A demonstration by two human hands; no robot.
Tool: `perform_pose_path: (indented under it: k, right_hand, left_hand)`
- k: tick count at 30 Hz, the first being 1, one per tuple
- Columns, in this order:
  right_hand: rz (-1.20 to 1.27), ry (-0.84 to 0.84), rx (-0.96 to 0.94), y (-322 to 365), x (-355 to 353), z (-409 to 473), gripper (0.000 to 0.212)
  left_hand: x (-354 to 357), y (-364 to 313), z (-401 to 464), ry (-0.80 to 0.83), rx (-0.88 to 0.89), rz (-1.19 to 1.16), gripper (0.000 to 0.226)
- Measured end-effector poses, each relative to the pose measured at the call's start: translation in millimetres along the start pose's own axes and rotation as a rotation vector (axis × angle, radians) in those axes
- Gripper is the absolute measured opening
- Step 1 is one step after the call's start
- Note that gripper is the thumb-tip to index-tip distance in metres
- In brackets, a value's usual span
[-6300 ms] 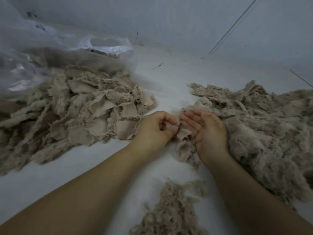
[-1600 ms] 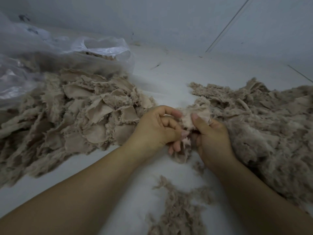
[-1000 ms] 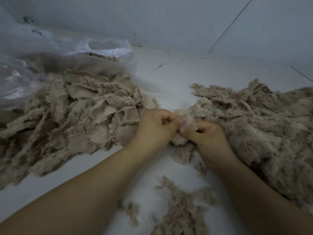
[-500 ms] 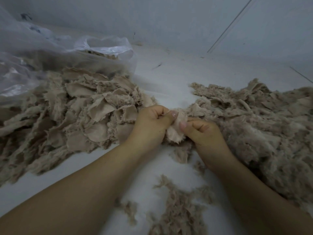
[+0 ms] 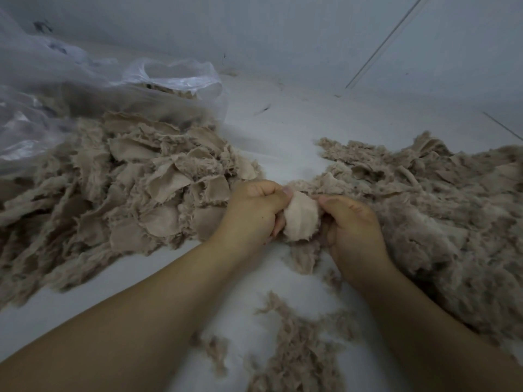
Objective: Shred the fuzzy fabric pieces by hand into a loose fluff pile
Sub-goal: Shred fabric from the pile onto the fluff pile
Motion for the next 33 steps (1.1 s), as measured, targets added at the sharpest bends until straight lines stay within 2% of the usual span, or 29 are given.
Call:
perform_pose_path:
  k: [2, 4, 7, 9, 11, 13, 14, 16, 18, 21, 23, 25, 27, 30, 33]
  right_hand:
    - [0.071, -0.012, 0.011, 1, -1, 2, 0.044]
    - [0.01, 0.071, 0.008, 4, 1, -1, 0.044]
    - [-0.297, 0.2, -0.09, 5, 3, -7, 0.025]
    - [-0.444, 0.2, -0.141, 5, 3, -7, 0.028]
    - [-0.384, 0.156, -0.108, 6, 0, -5, 0.038]
    - [-0.25, 0.109, -0.042, 4, -3, -3, 0.037]
    - [-0.217, 0.098, -0.027, 3, -3, -2, 0.036]
    - [-0.186, 0.092, -0.021, 0, -4, -1, 0.038]
    - [-0.173, 0.096, -0.022, -1, -4, -1, 0.042]
    - [-0.091, 0.066, -0.007, -1, -2, -1, 0.043]
    - [-0.03, 0.035, -0.006, -1, -3, -1, 0.042]
    - [-0.058, 0.059, -0.015, 0, -3, -2, 0.037]
    - [-0.203, 0.116, -0.037, 1, 0, -5, 0.027]
    - [-0.435, 0.149, -0.093, 1, 2, -4, 0.017]
    - [-0.41, 0.124, -0.067, 0, -1, -2, 0.017]
  left_hand:
    - [-4, 0, 2, -0.048, 0.006, -0.021, 0.045]
    - [-8, 1, 5, -0.071, 0.004, -0.036, 0.045]
    - [-8, 1, 5, -0.083, -0.016, -0.055, 0.039]
    - [-7, 1, 3, -0.119, -0.038, -0.084, 0.035]
    - [-13, -2, 4, -0.27, -0.051, -0.152, 0.026]
    - [-24, -9, 8, -0.479, -0.026, -0.293, 0.011]
    - [-27, -13, 10, -0.552, 0.007, -0.381, 0.01]
    - [-28, -13, 11, -0.588, 0.031, -0.444, 0.021]
    - [-23, -3, 7, -0.522, -0.043, -0.22, 0.024]
    - [-12, 15, 9, -0.274, -0.068, 0.417, 0.02]
    - [-9, 18, 12, -0.153, -0.016, 0.594, 0.016]
    - [-9, 17, 14, -0.11, 0.044, 0.707, 0.007]
    - [-9, 14, 11, -0.115, 0.11, 0.737, 0.011]
    - [-6, 6, 3, -0.142, 0.199, 0.59, 0.024]
    - [2, -1, -4, -0.104, 0.215, 0.382, 0.026]
Point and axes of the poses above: each hand's wrist, its own z-axis towards the middle knuckle, its own x-axis out of the palm, y = z × x, the point moved 2 cm from there along z, towards the middle knuckle, and after that the axes turned 13 degrees about z, right-handed, at the moved point
